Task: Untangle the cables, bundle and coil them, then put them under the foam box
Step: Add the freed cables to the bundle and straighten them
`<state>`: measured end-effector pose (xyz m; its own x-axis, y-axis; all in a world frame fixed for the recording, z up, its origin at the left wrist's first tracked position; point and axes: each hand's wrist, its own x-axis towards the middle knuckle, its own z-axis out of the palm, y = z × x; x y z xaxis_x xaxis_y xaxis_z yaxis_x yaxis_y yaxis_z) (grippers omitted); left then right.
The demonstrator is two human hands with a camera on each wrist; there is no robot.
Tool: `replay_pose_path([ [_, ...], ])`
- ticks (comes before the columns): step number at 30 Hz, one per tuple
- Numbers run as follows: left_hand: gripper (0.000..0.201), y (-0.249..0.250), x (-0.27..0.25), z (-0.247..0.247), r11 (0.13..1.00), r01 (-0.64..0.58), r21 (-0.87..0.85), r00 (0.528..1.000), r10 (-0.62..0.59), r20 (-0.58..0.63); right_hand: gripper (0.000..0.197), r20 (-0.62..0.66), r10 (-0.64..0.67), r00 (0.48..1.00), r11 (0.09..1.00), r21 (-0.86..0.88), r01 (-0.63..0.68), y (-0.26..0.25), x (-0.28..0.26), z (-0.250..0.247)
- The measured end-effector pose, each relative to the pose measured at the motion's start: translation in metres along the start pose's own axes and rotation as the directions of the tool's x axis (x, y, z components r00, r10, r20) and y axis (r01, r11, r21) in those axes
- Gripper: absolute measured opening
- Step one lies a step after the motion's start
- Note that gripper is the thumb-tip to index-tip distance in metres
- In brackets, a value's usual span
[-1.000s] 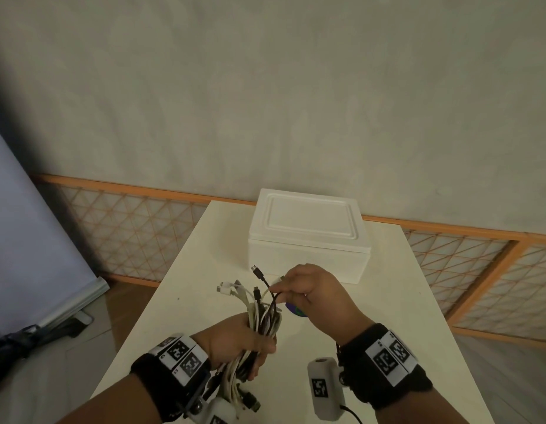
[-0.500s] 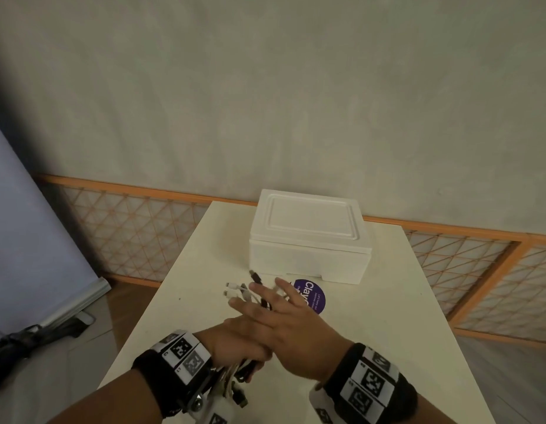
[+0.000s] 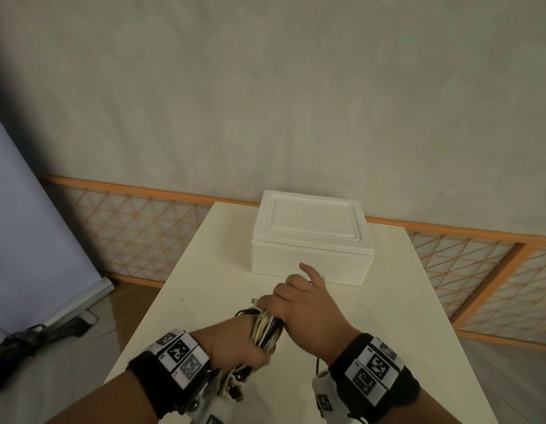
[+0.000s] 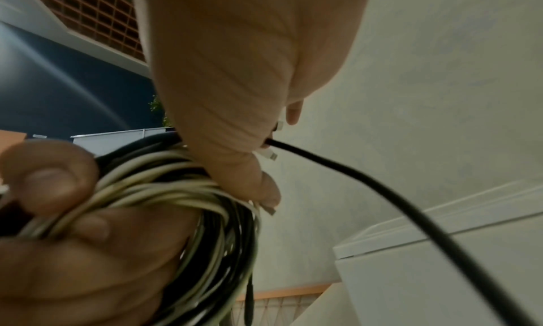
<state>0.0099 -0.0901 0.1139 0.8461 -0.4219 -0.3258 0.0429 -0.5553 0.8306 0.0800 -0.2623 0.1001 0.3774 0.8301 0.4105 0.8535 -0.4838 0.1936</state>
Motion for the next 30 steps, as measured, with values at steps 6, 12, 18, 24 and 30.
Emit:
replay_pose_path([
  [6, 0.012, 0.001, 0.000, 0.003, 0.998, -0.004, -0.069, 1.000, 0.005, 0.013, 0.017, -0.044, 0.150, 0.988, 0.987, -0.048, -0.152, -0.009, 0.007, -0.010],
  [12, 0.020, -0.003, 0.001, 0.008, 0.993, -0.014, -0.121, 1.000, 0.013, -0.011, 0.032, 0.322, 0.091, 0.942, 0.989, 0.084, -0.125, -0.005, 0.024, -0.020],
  [18, 0.012, -0.006, -0.003, 0.001, 0.962, -0.004, -0.272, 1.000, 0.012, 0.028, 0.032, 0.263, 0.151, 0.953, 0.973, 0.130, -0.190, 0.005, 0.021, -0.016],
  [24, 0.022, -0.002, -0.009, 0.001, 0.894, -0.104, -0.436, 0.991, 0.132, 0.034, 0.022, 0.283, 0.354, 0.892, 0.795, 0.411, -0.446, 0.007, 0.014, 0.004],
  [30, 0.024, -0.006, 0.001, -0.001, 0.593, -0.273, -0.758, 0.954, 0.266, -0.136, 0.028, 0.516, 0.464, 0.720, 0.708, 0.272, -0.651, -0.011, -0.007, 0.032],
])
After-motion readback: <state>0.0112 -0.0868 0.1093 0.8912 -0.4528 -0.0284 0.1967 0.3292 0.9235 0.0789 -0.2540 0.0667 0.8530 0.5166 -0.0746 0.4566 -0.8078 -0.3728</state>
